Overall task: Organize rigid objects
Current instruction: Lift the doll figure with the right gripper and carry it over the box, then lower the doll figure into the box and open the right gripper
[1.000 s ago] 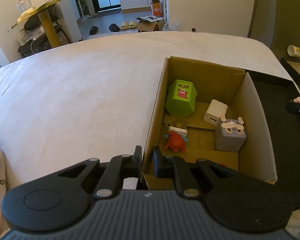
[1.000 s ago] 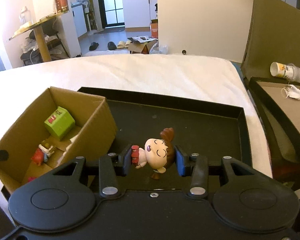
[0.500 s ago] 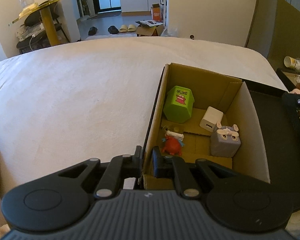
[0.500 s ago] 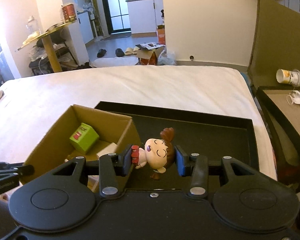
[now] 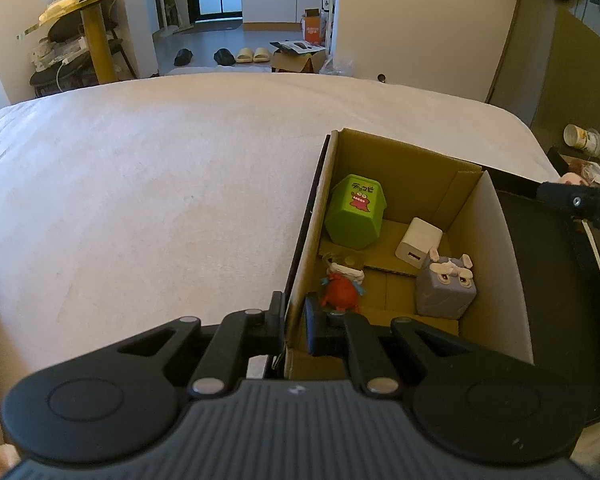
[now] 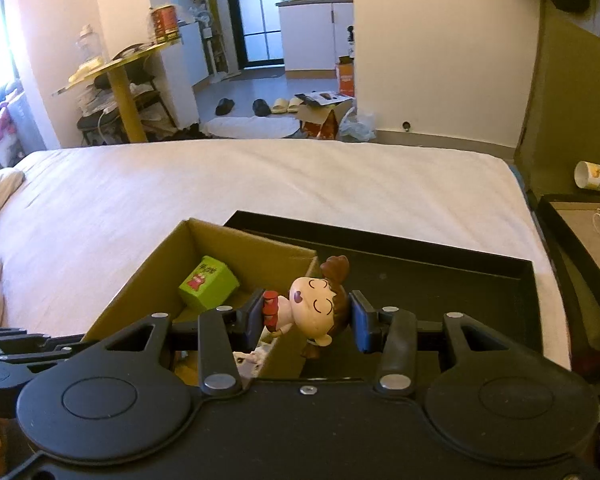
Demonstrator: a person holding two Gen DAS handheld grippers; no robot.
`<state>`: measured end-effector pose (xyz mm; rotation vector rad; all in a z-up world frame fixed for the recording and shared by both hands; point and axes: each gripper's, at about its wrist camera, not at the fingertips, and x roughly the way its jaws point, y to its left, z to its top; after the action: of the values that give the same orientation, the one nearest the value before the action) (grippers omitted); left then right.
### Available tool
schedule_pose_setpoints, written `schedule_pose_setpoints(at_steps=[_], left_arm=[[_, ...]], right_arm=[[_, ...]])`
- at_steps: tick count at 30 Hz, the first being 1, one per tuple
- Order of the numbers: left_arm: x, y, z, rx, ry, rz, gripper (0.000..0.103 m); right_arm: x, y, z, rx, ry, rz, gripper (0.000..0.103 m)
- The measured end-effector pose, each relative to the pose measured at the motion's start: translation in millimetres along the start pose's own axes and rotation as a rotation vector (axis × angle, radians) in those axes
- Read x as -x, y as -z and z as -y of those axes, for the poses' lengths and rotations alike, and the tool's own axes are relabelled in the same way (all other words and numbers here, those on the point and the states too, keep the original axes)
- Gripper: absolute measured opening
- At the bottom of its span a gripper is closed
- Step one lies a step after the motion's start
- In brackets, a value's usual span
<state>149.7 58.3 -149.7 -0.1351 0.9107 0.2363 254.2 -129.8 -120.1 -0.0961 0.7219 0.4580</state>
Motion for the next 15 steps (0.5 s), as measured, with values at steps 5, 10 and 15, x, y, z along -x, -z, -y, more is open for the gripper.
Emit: schedule_pose_setpoints(at_steps=[5, 10, 15], left_arm=[[-1, 0, -3, 0.011, 0.01, -0.001, 0.009], [-1, 0, -6, 0.021, 0.024, 0.001, 0.009], [-1, 0, -8, 0.028, 0.034, 0.002, 0.009]], right_arm=[[0, 1, -16, 0.038, -0.034, -0.014, 0.043], [-3, 1, -33, 0.079, -0.067, -0.033, 0.043], [-10, 4, -46, 0.108, -0.085, -0.059, 0.043]])
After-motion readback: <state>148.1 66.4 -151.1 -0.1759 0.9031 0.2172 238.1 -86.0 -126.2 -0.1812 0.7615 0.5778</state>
